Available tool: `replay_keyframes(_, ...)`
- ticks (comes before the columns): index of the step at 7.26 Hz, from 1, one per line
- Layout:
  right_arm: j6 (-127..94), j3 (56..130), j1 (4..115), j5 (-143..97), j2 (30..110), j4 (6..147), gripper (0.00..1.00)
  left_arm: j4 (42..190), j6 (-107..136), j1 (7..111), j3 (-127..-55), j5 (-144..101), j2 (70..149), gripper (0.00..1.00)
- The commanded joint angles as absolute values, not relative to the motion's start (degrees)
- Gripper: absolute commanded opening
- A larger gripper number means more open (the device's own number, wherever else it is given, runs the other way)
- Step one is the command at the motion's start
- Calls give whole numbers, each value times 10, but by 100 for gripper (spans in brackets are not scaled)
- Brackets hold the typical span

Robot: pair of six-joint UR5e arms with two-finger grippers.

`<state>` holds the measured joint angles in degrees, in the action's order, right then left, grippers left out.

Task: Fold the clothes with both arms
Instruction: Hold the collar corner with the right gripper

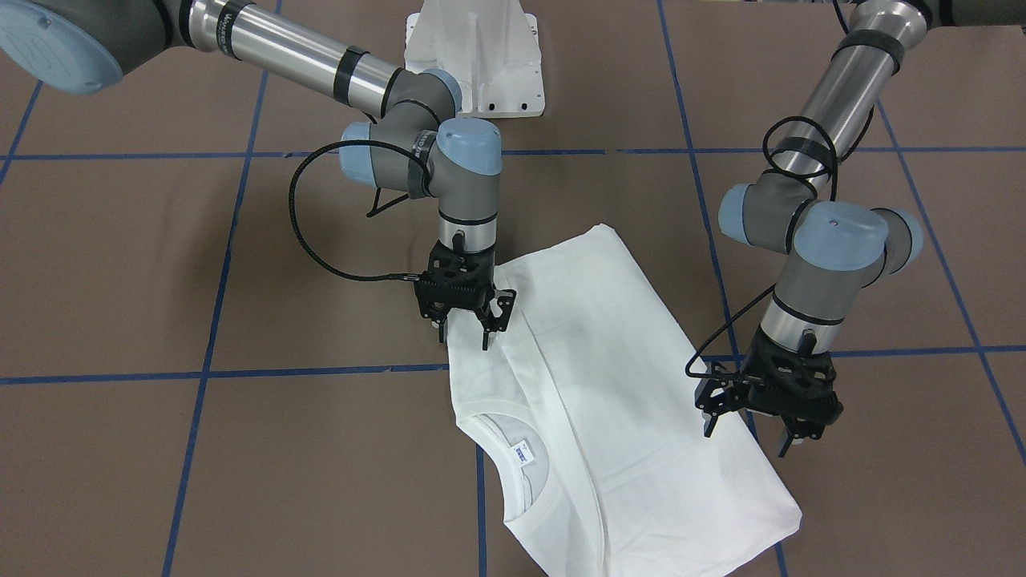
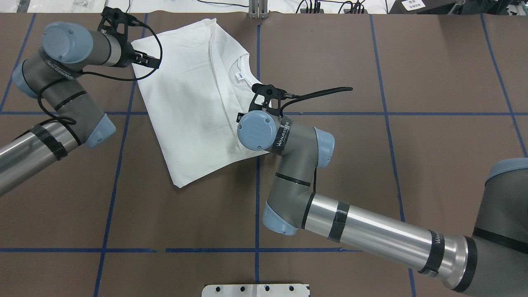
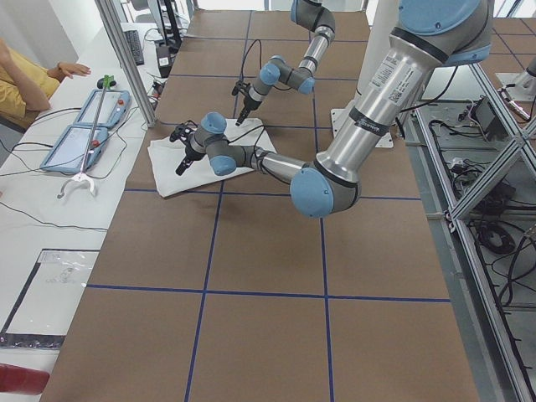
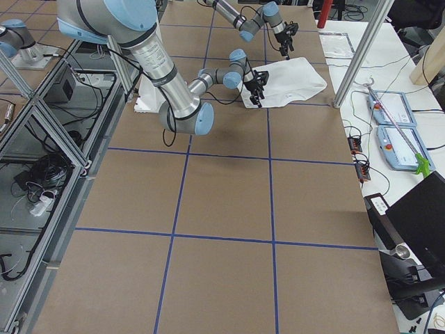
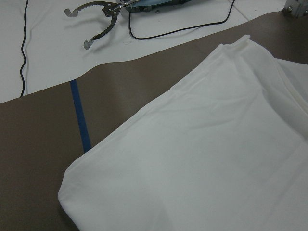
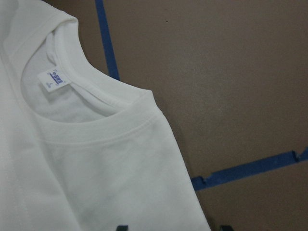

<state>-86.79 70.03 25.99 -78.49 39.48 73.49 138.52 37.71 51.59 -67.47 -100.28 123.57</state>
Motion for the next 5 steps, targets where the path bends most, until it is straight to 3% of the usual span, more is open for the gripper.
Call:
replay_keyframes(1,-868,700,259,-785,396,735,70,1385,377,516,-676,-1003,1236,100)
replay_keyframes(5,-868,700,258,-785,401,735,70,1386,377,515,-676,-1003,1236,100)
